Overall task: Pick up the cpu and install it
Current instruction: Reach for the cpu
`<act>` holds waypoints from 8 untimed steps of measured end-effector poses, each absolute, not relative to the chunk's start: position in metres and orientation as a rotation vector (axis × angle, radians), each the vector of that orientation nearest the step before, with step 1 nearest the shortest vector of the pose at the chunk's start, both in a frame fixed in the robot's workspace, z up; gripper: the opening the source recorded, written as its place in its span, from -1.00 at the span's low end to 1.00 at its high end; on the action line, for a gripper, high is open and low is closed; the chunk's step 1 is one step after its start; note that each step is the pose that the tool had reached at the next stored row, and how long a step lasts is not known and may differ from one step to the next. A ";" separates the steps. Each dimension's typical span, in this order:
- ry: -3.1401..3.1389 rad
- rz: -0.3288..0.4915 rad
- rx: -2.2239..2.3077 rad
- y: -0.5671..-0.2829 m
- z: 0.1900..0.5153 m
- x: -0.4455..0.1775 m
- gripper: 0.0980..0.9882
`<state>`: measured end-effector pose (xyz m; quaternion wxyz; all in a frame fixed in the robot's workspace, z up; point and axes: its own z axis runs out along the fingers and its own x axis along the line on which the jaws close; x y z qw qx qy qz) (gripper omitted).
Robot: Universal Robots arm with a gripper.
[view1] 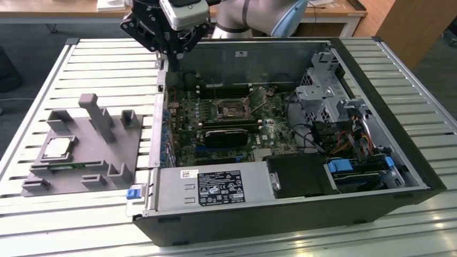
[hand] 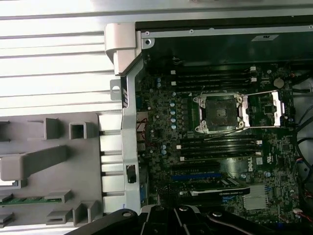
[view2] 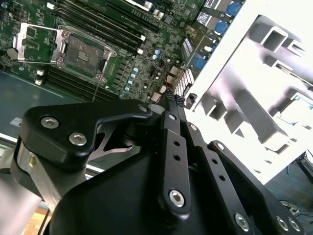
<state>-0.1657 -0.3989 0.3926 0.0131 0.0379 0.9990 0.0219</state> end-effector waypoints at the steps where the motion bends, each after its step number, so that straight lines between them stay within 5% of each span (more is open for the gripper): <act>1: 3.112 0.068 0.118 -0.399 0.393 -0.166 -0.98; 8: 3.113 0.068 0.118 -0.399 0.393 -0.170 -0.98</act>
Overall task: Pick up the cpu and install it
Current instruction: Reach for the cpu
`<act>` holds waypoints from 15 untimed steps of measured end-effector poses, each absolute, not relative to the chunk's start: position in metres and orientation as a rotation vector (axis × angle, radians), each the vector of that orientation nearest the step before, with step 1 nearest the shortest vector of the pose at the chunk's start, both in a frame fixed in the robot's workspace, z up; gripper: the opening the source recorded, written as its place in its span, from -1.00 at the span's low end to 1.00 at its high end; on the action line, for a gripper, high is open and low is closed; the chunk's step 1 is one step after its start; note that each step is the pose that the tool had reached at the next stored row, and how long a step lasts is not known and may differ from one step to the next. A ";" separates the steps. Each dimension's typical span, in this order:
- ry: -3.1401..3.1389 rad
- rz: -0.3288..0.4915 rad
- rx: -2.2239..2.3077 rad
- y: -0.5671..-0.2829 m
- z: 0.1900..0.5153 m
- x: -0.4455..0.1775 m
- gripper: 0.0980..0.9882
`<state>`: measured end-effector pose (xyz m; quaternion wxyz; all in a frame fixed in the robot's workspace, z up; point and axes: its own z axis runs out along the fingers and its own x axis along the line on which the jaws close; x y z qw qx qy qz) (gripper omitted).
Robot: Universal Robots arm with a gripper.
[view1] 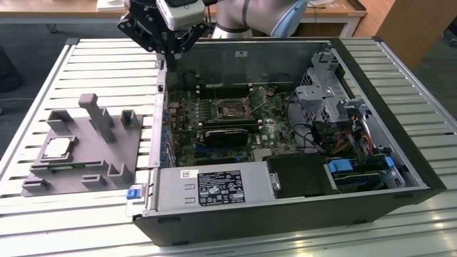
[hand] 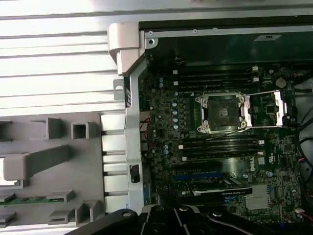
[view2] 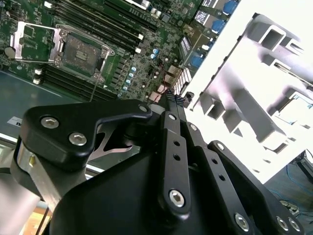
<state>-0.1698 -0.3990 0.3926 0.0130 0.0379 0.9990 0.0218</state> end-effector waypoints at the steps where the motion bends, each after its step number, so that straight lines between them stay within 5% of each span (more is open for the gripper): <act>1: 3.112 0.068 0.118 -0.399 0.393 -0.171 -0.98; 15: 3.113 0.068 0.118 -0.399 0.392 -0.182 -0.98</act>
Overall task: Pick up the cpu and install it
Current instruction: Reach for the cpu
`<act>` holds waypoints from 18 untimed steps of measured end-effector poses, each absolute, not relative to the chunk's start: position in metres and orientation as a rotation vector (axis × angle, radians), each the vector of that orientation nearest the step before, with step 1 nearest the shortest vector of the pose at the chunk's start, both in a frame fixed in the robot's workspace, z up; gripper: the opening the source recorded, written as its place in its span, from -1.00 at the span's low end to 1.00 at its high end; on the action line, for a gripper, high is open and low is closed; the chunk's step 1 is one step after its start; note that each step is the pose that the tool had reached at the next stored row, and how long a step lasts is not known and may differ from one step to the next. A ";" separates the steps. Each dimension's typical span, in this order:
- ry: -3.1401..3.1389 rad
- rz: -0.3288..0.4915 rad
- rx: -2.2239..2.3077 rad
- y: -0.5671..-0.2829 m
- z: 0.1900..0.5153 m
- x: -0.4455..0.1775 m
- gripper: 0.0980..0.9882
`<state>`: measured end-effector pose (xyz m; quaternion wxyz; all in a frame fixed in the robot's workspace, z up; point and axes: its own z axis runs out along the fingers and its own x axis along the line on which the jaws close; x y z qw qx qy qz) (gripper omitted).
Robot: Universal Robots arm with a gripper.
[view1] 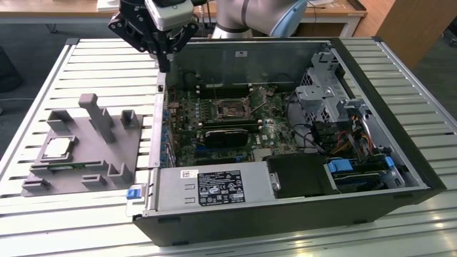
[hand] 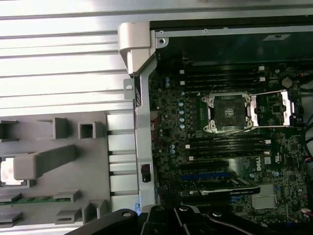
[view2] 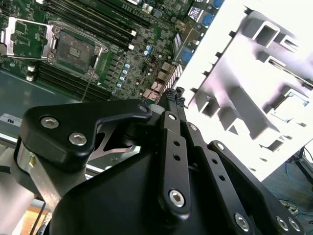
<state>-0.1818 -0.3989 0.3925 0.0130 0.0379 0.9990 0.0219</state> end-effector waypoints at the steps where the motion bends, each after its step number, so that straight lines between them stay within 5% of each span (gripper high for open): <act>1: 3.112 0.068 0.118 -0.399 0.392 -0.182 -0.98; 18: 3.112 0.068 0.118 -0.399 0.392 -0.189 -0.98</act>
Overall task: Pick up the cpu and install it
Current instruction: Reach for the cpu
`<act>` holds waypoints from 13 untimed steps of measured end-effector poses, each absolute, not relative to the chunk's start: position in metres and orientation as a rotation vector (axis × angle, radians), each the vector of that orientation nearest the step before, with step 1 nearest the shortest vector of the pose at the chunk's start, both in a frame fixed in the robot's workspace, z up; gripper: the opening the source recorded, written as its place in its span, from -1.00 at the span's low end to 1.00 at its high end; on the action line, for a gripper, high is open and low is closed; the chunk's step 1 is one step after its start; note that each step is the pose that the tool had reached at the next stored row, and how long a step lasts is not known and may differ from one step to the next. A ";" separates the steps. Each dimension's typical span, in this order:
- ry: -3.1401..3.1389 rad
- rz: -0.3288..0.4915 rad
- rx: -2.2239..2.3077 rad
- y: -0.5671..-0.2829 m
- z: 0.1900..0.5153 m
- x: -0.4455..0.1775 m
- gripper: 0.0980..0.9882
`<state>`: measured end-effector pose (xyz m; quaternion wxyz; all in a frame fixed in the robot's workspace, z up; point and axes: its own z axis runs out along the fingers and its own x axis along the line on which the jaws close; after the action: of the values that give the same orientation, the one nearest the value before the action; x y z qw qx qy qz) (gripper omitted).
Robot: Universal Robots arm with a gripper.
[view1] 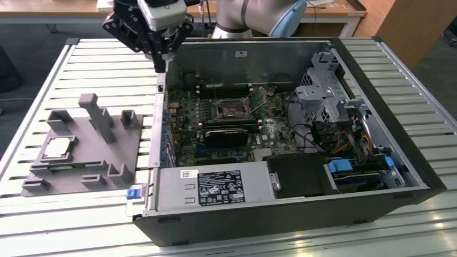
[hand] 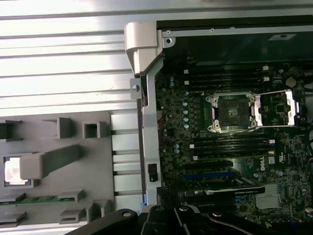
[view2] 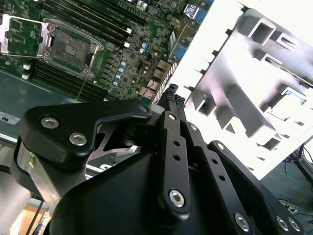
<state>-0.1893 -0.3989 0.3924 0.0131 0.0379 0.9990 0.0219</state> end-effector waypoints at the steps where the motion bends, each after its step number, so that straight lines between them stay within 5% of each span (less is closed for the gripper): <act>1: 3.113 0.068 0.118 -0.399 0.392 -0.190 -0.98; 13: 3.112 0.068 0.118 -0.399 0.392 -0.193 -0.98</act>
<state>-0.1925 -0.3989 0.3924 0.0131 0.0379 0.9990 0.0219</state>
